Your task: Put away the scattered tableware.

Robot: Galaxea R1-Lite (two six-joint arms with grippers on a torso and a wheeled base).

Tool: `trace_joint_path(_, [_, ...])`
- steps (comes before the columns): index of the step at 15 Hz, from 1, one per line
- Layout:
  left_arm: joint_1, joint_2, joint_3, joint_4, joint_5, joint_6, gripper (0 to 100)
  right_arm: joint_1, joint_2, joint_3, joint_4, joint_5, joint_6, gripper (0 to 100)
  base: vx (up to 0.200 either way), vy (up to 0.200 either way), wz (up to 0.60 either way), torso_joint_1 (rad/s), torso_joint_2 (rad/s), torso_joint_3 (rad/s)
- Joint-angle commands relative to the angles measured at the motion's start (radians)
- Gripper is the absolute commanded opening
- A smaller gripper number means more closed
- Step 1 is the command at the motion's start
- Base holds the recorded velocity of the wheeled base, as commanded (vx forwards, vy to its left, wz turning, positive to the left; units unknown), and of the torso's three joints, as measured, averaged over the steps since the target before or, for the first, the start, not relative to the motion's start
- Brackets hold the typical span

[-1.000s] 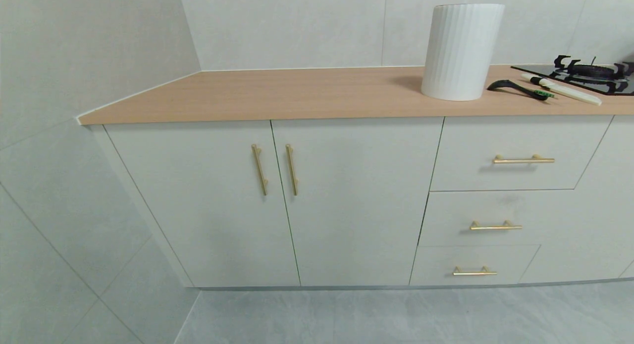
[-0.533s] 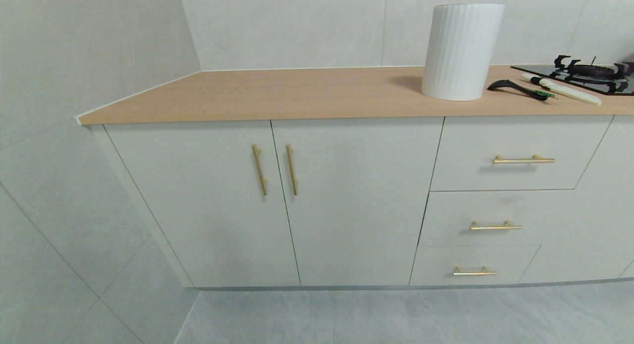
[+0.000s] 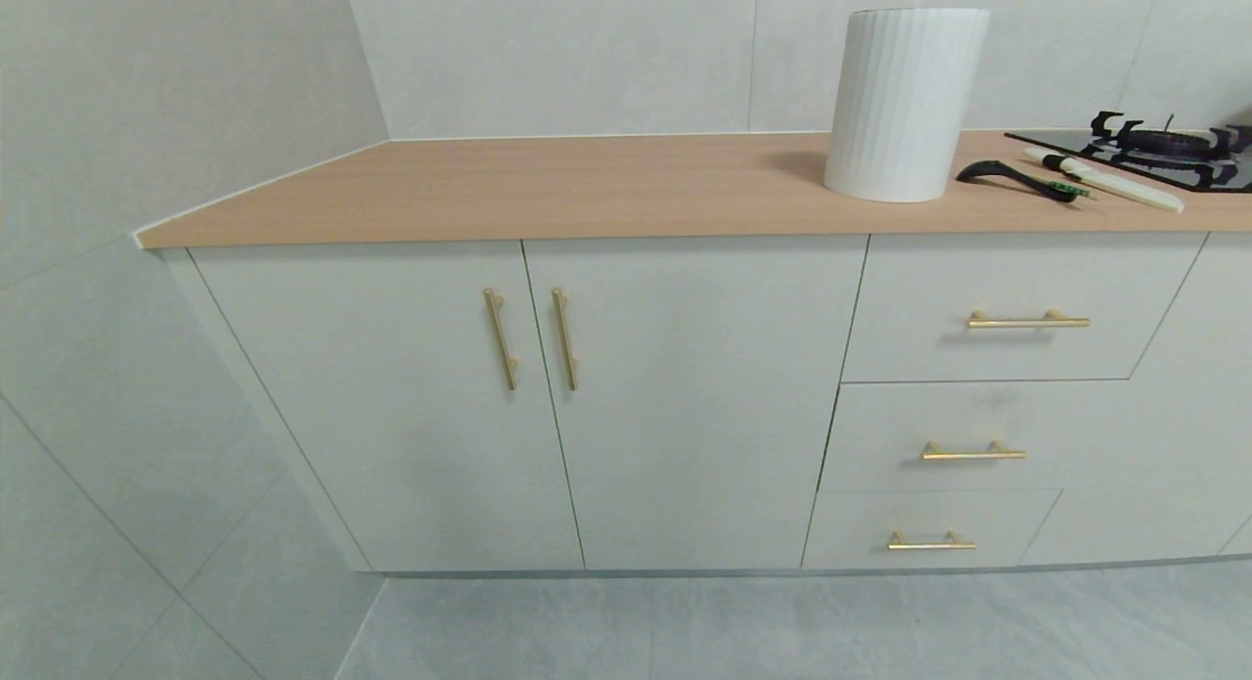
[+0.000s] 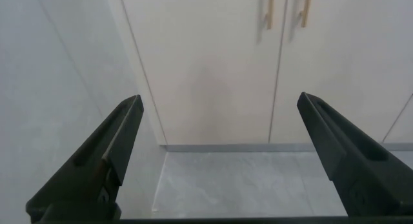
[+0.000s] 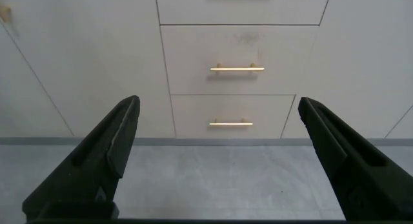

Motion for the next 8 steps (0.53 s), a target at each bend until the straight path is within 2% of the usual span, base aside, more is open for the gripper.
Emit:
trace_joint_path(1, [0.000,0.000,0.000,-0.001,0.001,-0.001,100,0.000,0.002,0.000,0.001,0.000,-0.001,100,0.000,-0.200,0.00,0.002,0.00,0.002])
trace_joint_path(8, [0.000,0.000,0.000,-0.001,0.000,0.001,100,0.000,0.002,0.000,0.001,0.000,-0.001,100,0.000,-0.200,0.00,0.003,0.00,0.002])
